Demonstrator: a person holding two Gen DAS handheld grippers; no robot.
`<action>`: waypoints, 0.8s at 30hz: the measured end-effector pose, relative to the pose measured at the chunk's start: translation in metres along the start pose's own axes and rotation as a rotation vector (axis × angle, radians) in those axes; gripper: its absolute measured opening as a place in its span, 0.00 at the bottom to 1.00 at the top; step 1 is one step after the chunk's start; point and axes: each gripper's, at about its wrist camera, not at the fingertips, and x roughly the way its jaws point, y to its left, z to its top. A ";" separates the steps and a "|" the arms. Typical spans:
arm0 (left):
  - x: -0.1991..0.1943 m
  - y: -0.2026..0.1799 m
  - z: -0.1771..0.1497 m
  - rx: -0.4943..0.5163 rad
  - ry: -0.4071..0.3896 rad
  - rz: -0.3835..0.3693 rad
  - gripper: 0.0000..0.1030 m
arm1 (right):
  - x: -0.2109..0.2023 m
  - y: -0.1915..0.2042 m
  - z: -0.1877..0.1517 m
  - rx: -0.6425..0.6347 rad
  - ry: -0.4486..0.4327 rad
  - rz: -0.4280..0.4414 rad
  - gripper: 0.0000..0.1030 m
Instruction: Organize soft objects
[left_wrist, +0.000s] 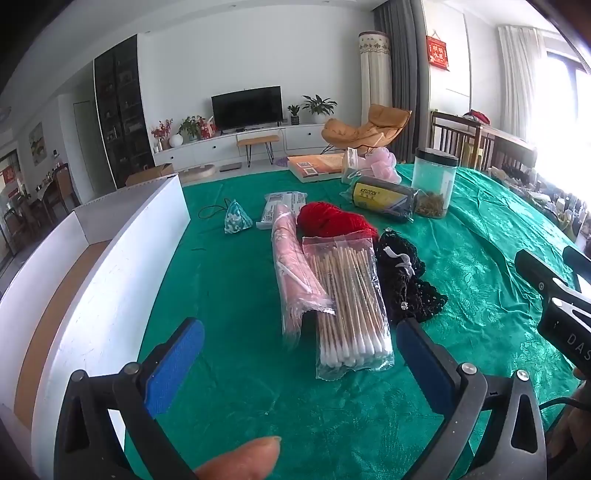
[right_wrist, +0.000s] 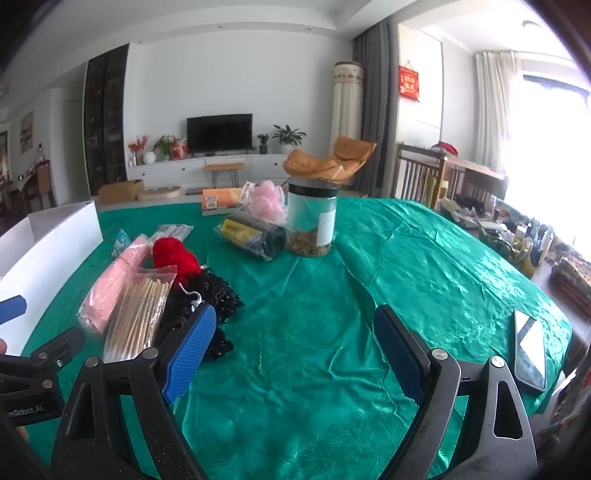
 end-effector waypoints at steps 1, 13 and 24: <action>-0.001 0.000 0.000 0.000 -0.001 0.001 1.00 | 0.000 0.000 0.000 0.000 0.000 0.000 0.87; 0.003 0.000 -0.004 0.003 0.013 0.014 1.00 | 0.000 0.001 0.000 0.001 -0.001 0.000 0.87; 0.004 0.004 -0.007 0.000 0.026 0.020 1.00 | 0.000 0.000 0.000 0.010 -0.002 -0.008 0.87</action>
